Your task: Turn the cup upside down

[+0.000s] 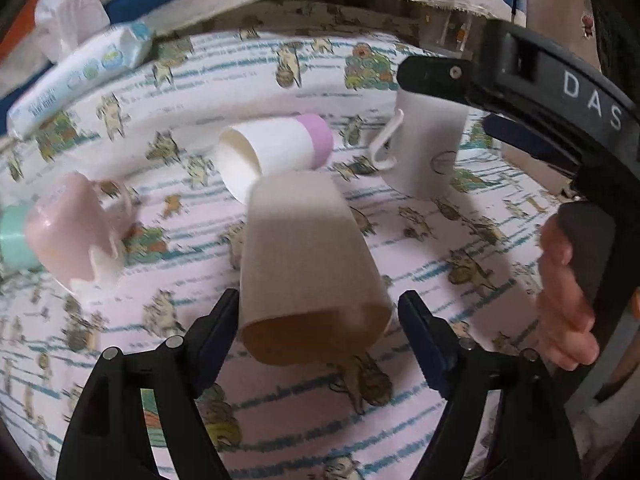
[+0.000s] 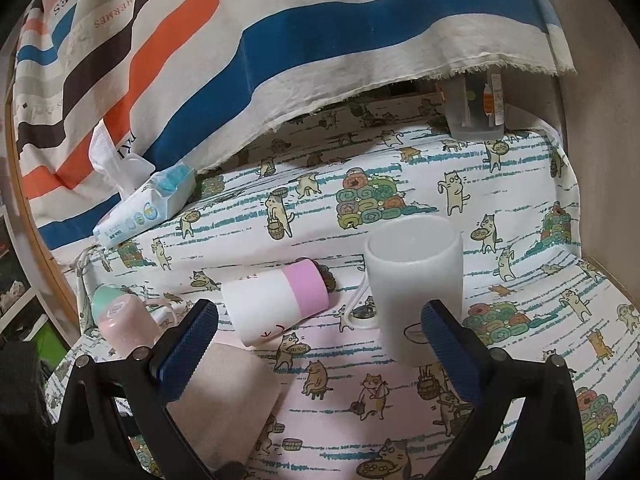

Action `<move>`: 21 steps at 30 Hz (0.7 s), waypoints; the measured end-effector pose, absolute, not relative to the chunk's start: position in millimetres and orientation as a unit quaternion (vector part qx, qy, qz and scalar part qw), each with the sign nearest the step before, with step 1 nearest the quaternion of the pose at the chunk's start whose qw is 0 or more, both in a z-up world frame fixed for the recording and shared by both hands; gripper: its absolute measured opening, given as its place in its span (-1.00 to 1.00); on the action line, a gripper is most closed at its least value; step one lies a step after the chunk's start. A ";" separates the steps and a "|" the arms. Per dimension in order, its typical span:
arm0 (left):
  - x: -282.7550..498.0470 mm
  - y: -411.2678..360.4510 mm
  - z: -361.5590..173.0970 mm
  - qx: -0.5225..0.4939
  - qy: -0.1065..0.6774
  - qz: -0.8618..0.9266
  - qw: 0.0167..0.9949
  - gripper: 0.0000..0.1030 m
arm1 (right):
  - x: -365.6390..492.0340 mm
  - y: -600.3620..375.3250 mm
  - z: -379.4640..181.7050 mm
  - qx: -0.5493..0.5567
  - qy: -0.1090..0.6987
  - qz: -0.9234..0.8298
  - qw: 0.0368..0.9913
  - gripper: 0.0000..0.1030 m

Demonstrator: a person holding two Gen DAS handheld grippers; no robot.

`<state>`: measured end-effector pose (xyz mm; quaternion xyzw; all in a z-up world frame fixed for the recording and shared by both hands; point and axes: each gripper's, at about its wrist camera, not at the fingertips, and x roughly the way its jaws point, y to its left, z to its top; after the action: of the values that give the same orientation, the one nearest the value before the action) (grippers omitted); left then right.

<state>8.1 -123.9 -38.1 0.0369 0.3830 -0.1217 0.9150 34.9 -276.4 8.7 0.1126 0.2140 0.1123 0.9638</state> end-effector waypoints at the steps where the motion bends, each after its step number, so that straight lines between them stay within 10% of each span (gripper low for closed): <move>1: 9.1 -124.6 -38.9 0.036 0.386 -0.123 0.913 0.51 | 35.2 -276.3 8.6 0.113 0.215 0.113 0.963 0.99; 21: 3.8 -41.5 -37.8 0.046 0.369 0.041 0.927 0.48 | 39.7 -263.3 3.1 0.080 0.234 0.120 0.962 0.96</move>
<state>3.8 -41.5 -37.8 0.0461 0.3692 0.0414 0.9273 39.7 -263.3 3.1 0.0797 0.2336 0.1204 0.9616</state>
